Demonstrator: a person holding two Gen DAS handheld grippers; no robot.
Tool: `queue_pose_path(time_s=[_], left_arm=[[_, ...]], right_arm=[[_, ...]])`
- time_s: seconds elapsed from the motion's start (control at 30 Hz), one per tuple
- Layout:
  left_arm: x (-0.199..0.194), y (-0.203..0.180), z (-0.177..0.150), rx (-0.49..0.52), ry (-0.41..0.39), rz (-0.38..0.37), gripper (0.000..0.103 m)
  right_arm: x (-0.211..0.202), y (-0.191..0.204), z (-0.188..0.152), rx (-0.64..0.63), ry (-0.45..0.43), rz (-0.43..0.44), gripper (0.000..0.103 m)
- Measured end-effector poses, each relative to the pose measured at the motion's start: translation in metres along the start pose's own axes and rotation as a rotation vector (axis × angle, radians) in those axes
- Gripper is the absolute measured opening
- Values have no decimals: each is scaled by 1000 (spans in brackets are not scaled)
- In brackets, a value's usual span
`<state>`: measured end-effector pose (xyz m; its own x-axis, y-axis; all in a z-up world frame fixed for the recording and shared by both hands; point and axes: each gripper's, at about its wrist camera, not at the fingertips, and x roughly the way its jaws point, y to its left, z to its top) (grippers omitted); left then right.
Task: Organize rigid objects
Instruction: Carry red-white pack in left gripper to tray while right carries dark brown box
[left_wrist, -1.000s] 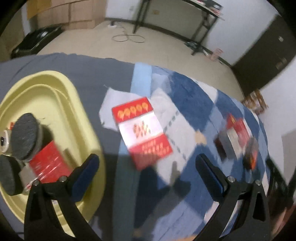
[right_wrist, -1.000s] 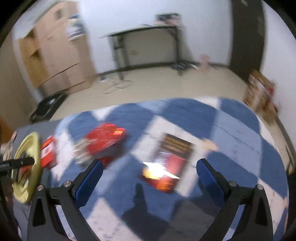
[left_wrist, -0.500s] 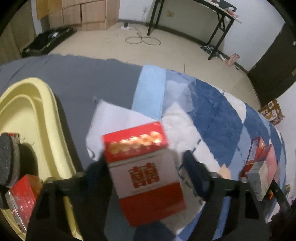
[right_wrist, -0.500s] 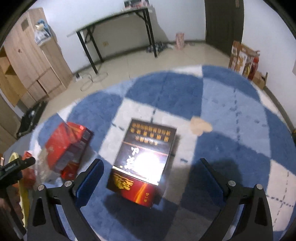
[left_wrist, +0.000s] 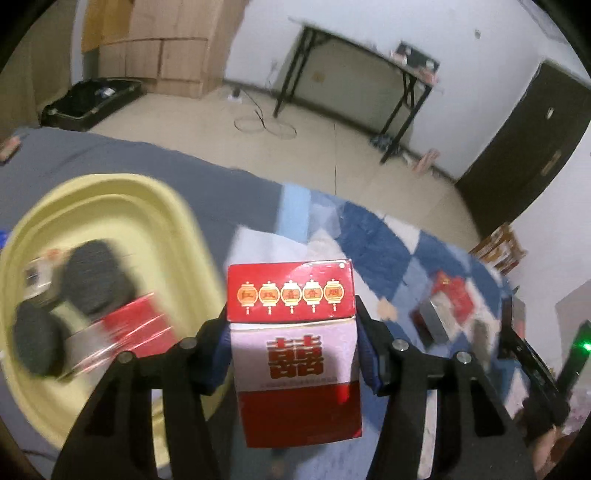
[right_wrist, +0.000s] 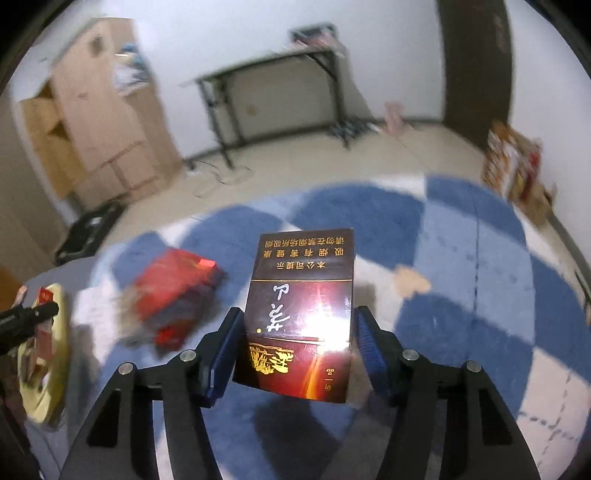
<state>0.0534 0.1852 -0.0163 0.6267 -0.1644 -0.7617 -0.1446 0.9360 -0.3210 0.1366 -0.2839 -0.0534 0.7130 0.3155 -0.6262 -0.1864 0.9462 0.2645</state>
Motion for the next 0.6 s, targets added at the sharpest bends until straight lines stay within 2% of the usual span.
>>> queue_pose_path(time_s=[0.07,0.17,0.27,0.33,0.37,0.47,0.6], left_arm=[[-40,27,-11,-16,-36,34,58],[-68,61,-25,-13,-41,133,58],[-82,109,-31,-95,-21,186,58],[-87,142,-40,-160,5,227,58],[-89,150,-49,-181,14,223,58],[-77,161,-64,-200,55,193,58],[-55,167,-61,-177,83,160,58]], right_arm=[[-21,23,3,-77,-39,80,60],[-39,74,5,-199,-67,209,60],[-40,144,2,-306,-17,384,60],[-39,183,-6,-376,24,454,60],[-37,211,-17,-435,59,500,60],[-27,259,-46,-522,163,583,60],[-1,299,-77,-619,274,589,59]])
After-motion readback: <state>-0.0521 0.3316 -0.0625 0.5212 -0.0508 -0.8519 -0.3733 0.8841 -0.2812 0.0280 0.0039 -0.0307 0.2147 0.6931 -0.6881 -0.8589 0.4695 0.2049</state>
